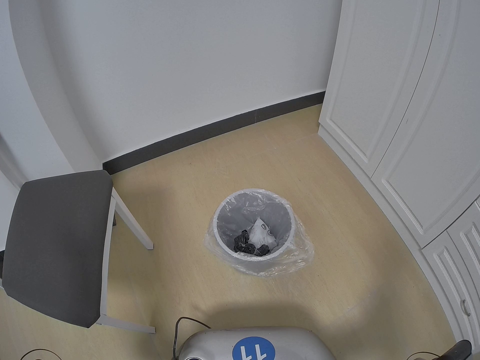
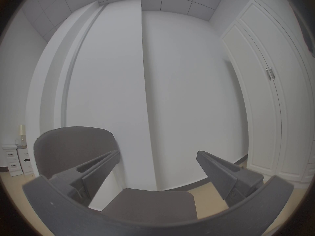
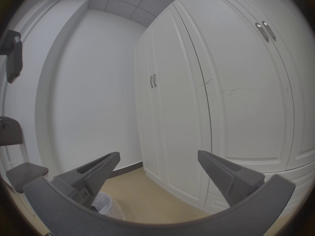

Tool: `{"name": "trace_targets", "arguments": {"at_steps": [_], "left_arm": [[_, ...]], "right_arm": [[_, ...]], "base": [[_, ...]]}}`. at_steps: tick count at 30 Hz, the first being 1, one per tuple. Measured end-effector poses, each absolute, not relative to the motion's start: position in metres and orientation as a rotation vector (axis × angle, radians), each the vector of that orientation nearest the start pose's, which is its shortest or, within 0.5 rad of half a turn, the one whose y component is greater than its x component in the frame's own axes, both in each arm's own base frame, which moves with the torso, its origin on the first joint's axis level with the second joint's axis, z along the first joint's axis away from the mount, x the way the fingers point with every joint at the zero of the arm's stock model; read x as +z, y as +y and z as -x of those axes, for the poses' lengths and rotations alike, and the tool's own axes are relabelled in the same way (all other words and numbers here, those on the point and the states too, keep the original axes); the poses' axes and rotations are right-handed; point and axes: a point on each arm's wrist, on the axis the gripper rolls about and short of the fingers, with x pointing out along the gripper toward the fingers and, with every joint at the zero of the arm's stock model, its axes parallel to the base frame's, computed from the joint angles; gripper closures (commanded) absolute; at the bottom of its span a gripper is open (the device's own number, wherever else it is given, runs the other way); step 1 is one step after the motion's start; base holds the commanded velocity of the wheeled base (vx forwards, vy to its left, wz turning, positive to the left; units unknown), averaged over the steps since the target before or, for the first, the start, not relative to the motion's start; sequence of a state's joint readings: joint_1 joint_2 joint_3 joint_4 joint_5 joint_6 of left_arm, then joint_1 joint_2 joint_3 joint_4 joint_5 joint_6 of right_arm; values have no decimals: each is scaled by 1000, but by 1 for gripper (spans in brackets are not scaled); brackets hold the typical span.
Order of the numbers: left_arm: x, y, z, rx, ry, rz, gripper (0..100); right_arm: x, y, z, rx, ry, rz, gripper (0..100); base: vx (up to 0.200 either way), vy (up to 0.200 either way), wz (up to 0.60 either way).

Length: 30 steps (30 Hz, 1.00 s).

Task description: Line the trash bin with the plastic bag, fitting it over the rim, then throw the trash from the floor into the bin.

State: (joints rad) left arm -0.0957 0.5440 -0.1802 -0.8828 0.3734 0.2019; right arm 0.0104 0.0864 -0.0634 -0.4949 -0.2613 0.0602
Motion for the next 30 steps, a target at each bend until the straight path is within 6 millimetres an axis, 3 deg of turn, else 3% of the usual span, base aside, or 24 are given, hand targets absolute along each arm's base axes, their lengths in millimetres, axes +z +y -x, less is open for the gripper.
{"name": "trace_targets", "arguments": {"at_steps": [12, 21, 30], "left_arm": [[208, 9, 6, 359, -572, -64, 0], [185, 8, 22, 390, -562, -85, 0], [166, 6, 39, 270, -529, -116, 0]], "right_arm": [[135, -5, 39, -207, -550, -141, 0], [136, -6, 41, -196, -598, -199, 0], [137, -5, 41, -161, -601, -204, 0]], "base": [[0, 0, 0], [0, 0, 0], [0, 0, 0]]}}
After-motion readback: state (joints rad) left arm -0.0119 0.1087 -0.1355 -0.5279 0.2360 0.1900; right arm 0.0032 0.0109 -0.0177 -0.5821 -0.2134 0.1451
